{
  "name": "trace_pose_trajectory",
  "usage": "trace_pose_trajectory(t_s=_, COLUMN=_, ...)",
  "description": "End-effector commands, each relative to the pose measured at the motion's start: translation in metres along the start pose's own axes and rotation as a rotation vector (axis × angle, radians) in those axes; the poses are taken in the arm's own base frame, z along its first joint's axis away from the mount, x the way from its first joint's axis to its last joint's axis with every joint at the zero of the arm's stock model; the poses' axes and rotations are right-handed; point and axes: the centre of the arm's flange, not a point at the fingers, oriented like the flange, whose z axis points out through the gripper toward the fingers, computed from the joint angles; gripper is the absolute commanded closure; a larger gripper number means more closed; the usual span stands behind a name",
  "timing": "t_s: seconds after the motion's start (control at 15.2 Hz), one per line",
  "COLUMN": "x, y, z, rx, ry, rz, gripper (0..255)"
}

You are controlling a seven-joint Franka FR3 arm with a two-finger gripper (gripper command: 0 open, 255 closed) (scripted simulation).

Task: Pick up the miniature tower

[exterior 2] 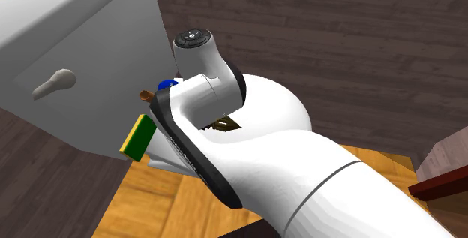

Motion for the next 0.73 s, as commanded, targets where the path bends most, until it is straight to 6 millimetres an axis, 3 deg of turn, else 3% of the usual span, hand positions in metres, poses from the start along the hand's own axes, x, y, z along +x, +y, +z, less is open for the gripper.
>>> trace_pose_trajectory(t_s=0.0, x=0.0, y=0.0, z=0.0, rx=0.0, ry=0.0, rz=-0.001, gripper=255)
trace_pose_trajectory(t_s=0.2, x=0.0, y=-0.001, z=0.0, rx=0.0, ry=0.0, rz=-0.001, gripper=255)
trace_pose_trajectory(t_s=0.66, x=0.003, y=0.003, z=-0.037, rx=0.0, ry=0.0, rz=-0.001, gripper=255)
